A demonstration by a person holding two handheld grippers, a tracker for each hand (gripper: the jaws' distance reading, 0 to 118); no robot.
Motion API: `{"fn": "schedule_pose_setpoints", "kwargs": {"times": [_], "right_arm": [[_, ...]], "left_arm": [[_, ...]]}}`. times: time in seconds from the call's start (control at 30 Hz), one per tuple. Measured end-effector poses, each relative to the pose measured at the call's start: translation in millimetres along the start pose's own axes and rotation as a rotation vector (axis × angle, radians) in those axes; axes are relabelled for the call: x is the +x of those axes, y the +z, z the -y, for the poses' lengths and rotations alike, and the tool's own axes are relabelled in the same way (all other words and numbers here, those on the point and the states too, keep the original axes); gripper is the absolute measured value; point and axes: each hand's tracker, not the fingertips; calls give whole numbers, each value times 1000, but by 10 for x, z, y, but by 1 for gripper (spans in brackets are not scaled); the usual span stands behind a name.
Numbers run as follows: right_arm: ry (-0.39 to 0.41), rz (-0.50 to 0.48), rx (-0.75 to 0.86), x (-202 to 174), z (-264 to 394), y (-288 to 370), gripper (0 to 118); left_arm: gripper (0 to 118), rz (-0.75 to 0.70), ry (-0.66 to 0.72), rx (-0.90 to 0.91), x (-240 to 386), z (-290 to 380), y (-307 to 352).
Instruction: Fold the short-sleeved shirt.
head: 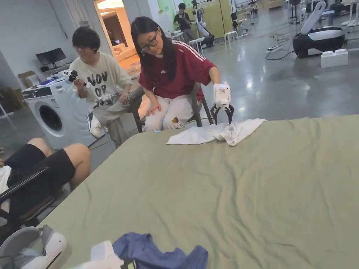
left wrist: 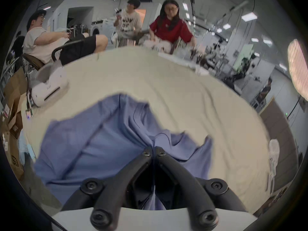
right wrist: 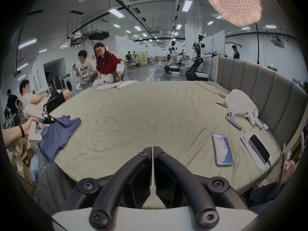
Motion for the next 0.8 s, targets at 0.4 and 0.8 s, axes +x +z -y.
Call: {"fn": "schedule_pose_setpoints", "kwargs": {"times": [0.4, 0.8], "right_arm": [[-28, 95, 114, 493, 47, 589, 0], [-105, 304, 87, 884, 425, 1063, 0]], "left_arm": [[0, 551, -264, 70, 2577, 50, 279], [0, 1016, -624, -404, 4974, 2630, 278]]}}
